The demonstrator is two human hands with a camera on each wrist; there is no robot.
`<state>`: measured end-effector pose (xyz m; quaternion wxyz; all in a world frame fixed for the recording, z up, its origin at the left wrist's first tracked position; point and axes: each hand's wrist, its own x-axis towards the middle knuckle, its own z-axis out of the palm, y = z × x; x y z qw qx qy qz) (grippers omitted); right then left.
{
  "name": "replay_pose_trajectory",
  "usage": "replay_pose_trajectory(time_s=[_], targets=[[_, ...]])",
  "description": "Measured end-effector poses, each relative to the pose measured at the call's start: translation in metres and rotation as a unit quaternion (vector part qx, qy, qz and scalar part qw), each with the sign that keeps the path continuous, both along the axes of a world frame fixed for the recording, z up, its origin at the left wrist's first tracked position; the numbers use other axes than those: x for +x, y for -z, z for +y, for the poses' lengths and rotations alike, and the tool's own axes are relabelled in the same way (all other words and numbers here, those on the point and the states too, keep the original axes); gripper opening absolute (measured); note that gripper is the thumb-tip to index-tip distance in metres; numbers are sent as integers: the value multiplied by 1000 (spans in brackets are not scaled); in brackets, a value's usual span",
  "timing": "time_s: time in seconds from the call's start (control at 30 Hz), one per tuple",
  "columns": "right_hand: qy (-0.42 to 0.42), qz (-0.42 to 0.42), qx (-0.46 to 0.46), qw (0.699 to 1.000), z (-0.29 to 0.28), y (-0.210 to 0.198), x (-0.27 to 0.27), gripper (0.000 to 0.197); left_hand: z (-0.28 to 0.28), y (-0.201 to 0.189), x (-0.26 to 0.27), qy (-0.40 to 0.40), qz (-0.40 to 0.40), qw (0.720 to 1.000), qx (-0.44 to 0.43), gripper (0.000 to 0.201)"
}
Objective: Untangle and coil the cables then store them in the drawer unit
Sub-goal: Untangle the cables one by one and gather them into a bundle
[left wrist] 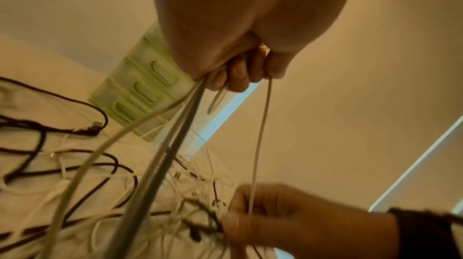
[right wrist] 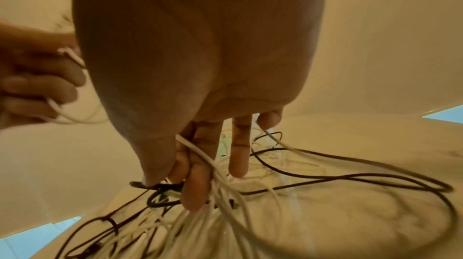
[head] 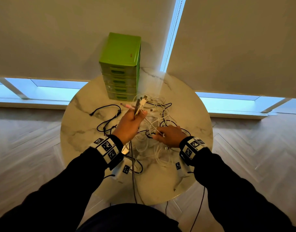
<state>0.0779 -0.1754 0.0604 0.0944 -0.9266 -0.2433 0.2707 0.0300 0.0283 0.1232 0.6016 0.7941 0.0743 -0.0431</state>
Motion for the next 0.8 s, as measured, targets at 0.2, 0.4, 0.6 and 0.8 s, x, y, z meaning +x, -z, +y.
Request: replay_pose_trajectory(time_s=[0.2, 0.4, 0.6, 0.8], targets=[[39, -4, 22, 999, -19, 17, 9, 36, 23, -8, -3, -82, -41, 996, -8, 24], [66, -104, 177, 977, -34, 18, 9, 42, 47, -17, -2, -150, -64, 985, -57, 21], [71, -223, 241, 942, -13, -12, 0, 31, 36, -25, -8, -130, -46, 989, -44, 20], [-12, -149, 301, 942, 17, -44, -7, 27, 0, 0, -19, -52, 20, 998, 2, 32]])
